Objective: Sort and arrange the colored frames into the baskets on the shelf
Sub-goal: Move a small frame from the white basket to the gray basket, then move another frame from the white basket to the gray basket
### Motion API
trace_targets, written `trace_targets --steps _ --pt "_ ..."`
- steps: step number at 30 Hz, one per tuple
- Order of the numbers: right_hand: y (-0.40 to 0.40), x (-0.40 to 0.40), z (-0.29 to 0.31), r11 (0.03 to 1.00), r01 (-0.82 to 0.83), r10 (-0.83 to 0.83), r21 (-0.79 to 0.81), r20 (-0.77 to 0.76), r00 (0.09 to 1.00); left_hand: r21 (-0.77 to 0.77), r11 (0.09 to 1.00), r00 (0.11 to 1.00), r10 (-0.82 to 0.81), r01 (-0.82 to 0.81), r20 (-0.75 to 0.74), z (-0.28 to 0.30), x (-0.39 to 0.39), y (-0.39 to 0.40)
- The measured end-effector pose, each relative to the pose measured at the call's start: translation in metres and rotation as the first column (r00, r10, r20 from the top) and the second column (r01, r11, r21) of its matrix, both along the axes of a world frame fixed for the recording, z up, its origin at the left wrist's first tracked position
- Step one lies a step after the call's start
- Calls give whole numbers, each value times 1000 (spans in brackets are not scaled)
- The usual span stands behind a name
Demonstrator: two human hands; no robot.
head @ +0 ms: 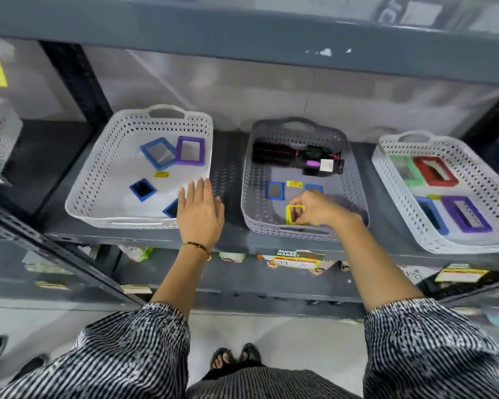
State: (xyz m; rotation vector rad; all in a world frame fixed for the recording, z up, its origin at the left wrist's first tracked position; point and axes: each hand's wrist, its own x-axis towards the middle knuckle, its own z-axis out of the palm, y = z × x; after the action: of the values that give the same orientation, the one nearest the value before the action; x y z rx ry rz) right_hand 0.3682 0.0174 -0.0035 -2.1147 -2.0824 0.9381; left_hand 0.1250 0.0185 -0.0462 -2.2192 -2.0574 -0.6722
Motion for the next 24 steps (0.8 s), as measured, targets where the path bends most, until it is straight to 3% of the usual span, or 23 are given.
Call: trace_targets --steps 19,24 --pt "-2 3 -5 999 33 -34 -13 -30 999 -39 999 1000 1 0 11 5 2 0" --pt "21 -26 25 982 29 -17 188 -64 998 41 998 993 46 -51 105 19 -8 -1"
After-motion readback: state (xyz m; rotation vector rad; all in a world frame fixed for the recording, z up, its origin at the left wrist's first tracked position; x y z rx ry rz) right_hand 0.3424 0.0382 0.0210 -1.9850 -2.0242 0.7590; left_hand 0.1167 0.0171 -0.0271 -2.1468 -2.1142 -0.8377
